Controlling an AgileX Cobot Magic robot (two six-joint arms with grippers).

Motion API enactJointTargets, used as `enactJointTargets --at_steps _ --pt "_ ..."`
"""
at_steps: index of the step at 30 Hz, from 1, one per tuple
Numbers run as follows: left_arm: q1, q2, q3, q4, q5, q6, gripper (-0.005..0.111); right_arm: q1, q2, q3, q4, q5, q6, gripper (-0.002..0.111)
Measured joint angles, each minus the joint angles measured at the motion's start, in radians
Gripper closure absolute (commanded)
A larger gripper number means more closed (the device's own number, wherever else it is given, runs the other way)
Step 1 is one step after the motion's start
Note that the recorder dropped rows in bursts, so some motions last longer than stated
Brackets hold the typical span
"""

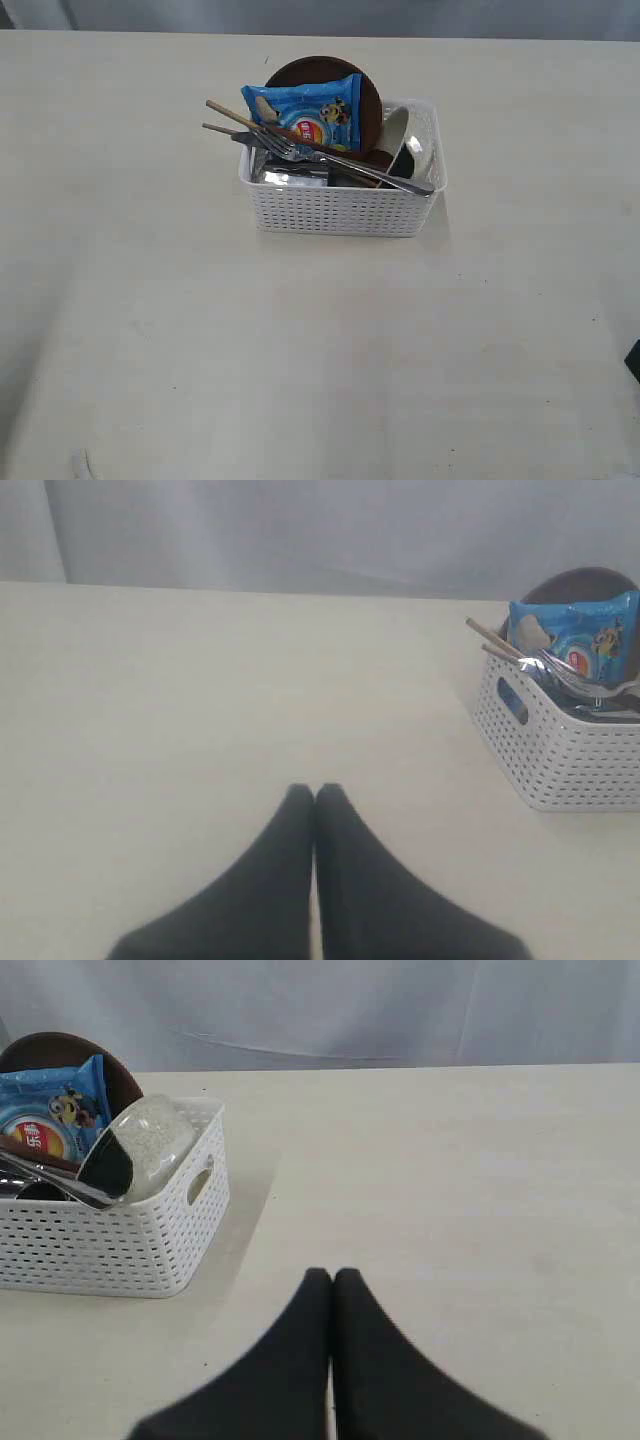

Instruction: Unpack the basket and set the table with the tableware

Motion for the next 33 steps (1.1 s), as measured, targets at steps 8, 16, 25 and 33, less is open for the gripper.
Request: enactJointTargets --at_steps 8,16,25,33 --pt "0.0 0.0 0.0 0.0 0.0 0.0 0.107 0.0 0.0 0.0 0.0 0.0 0.0 0.109" --pt "0.0 0.0 0.0 0.0 0.0 0.0 0.107 0.0 0.0 0.0 0.0 -0.038 -0.004 0.109" --pt "0.0 0.0 0.0 0.0 0.0 0.0 0.107 0.0 0.0 0.0 0.0 -0.318 -0.004 0.109" --pt "0.0 0.0 0.0 0.0 0.0 0.0 0.107 0.0 0.0 0.0 0.0 -0.525 -0.015 0.109"
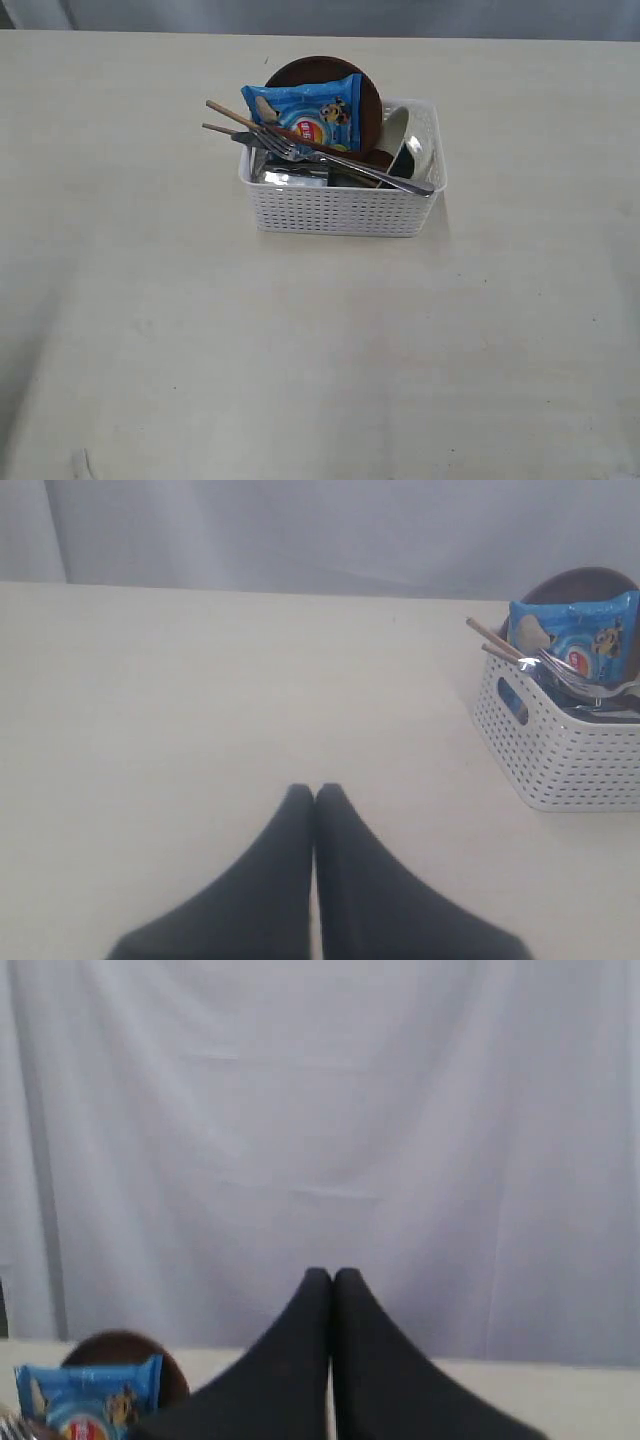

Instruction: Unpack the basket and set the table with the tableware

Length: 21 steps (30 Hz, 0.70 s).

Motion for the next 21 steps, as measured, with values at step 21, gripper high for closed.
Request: enactJointTargets --at_steps 21 --pt "0.0 0.0 0.0 0.0 0.0 0.0 0.107 0.363 0.99 -0.93 0.022 1.07 -0.169 0.109"
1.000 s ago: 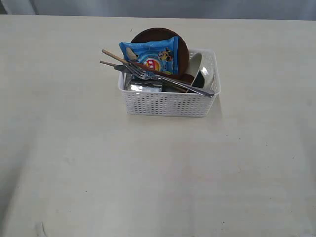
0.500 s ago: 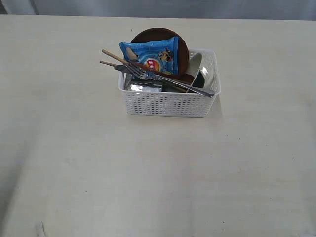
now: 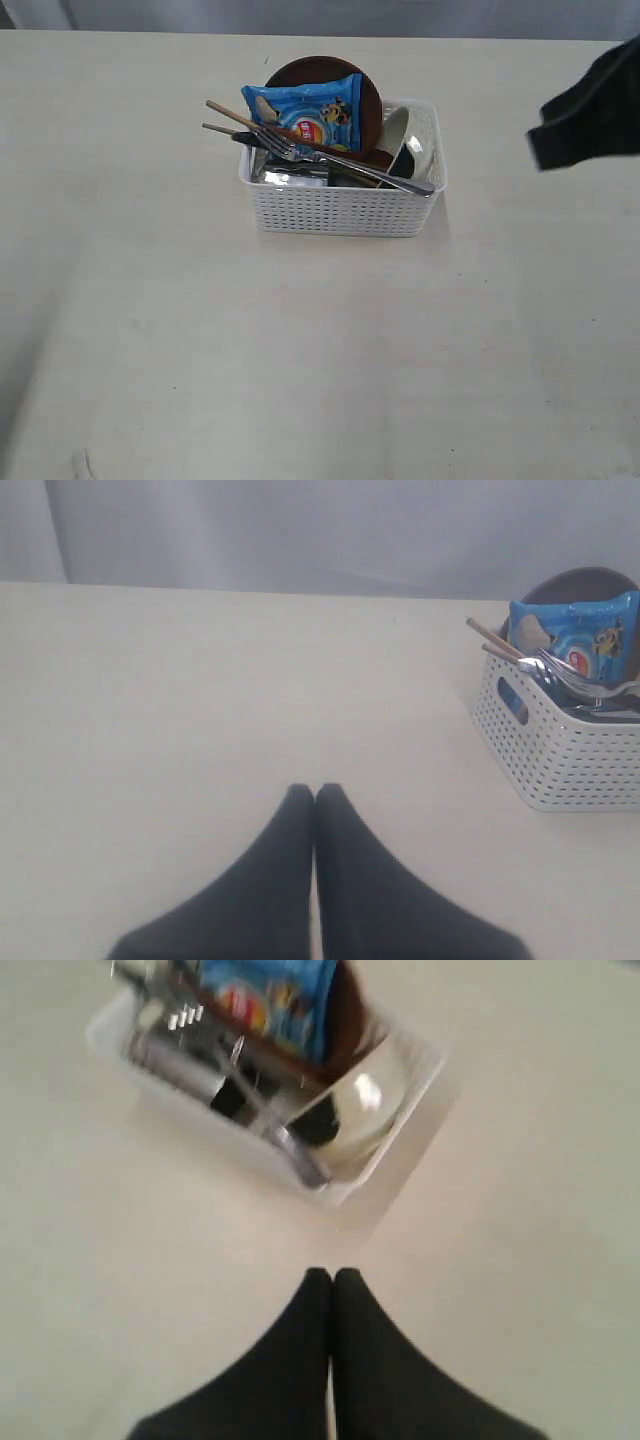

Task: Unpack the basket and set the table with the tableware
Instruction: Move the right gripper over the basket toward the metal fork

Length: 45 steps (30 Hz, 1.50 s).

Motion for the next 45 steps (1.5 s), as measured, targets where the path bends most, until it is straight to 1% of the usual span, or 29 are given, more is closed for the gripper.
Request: enactJointTargets --at_steps 2,5,9,12,15,19,23,27,30,34,45 --pt "0.0 0.0 0.0 0.0 0.0 0.0 0.107 0.044 0.094 -0.04 0.0 0.086 -0.004 0.109" --pt "0.0 0.0 0.0 0.0 0.0 0.0 0.107 0.077 0.184 -0.071 0.002 0.124 -0.006 0.109" --pt "0.0 0.0 0.0 0.0 0.0 0.0 0.107 0.084 0.253 -0.075 0.016 0.124 -0.014 0.109" --pt "0.0 0.0 0.0 0.0 0.0 0.0 0.107 0.086 0.286 -0.093 0.009 0.122 -0.08 0.109" --pt "0.0 0.0 0.0 0.0 0.0 0.0 0.107 0.086 0.323 -0.148 0.004 0.125 -0.121 0.109" --pt "0.0 0.0 0.0 0.0 0.0 0.0 0.107 0.086 0.399 -0.295 0.004 0.184 -0.134 0.109" --pt "0.0 0.0 0.0 0.0 0.0 0.0 0.107 0.09 0.524 -0.494 0.002 0.288 -0.165 0.108" --pt "0.0 0.0 0.0 0.0 0.0 0.0 0.107 0.124 0.659 -0.652 0.002 0.305 -0.257 0.108" --pt "0.0 0.0 0.0 0.0 0.0 0.0 0.107 0.159 0.731 -0.723 0.002 0.305 -0.342 0.108" --pt "0.0 0.0 0.0 0.0 0.0 0.0 0.107 0.186 0.798 -0.764 0.002 0.305 -0.391 0.108" --pt "0.0 0.0 0.0 0.0 0.0 0.0 0.107 0.186 0.9 -0.771 0.001 0.312 -0.443 0.108"
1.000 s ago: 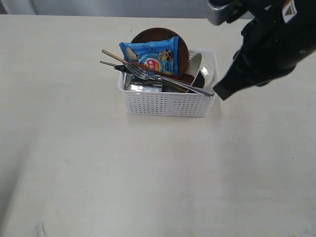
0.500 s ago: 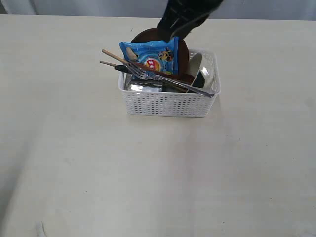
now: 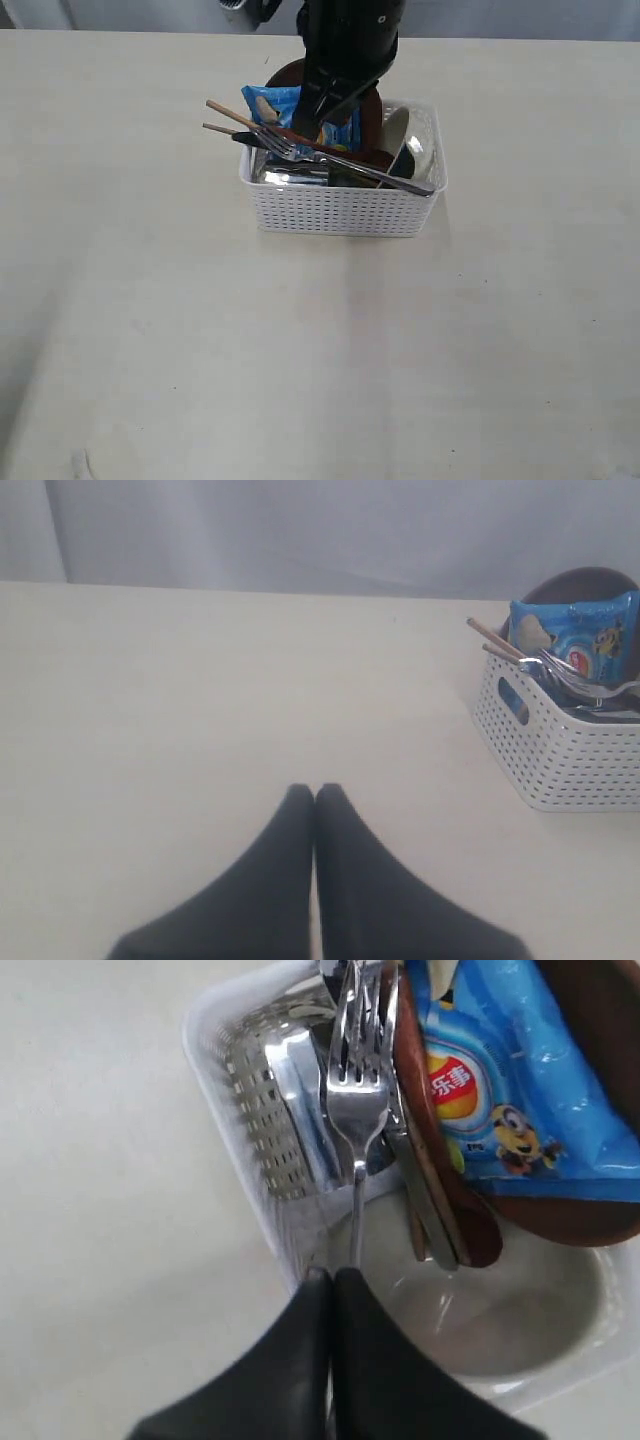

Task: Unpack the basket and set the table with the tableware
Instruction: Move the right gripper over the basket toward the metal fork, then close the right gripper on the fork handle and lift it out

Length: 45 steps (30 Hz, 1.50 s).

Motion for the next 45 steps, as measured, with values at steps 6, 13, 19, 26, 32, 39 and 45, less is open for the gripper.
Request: enactJointTargets --at_steps 6,13,19,26,32,39,45 --pt "0.0 0.0 0.0 0.0 0.0 0.0 0.107 0.0 0.028 0.0 0.0 0.002 -0.015 0.071" --pt "0.0 0.0 0.0 0.0 0.0 0.0 0.107 -0.06 0.03 0.0 0.036 0.002 0.001 0.058" --pt "0.0 0.0 0.0 0.0 0.0 0.0 0.107 -0.119 0.047 0.0 0.149 0.002 -0.022 0.058" --pt "0.0 0.0 0.0 0.0 0.0 0.0 0.107 -0.119 0.126 0.0 0.167 0.004 -0.046 0.058" --pt "0.0 0.0 0.0 0.0 0.0 0.0 0.107 -0.119 0.161 0.0 0.167 -0.022 -0.055 0.058" --pt "0.0 0.0 0.0 0.0 0.0 0.0 0.107 -0.119 0.189 0.0 0.167 -0.048 -0.069 0.072" --pt "0.0 0.0 0.0 0.0 0.0 0.0 0.107 -0.119 0.203 0.0 0.167 -0.057 -0.071 0.099"
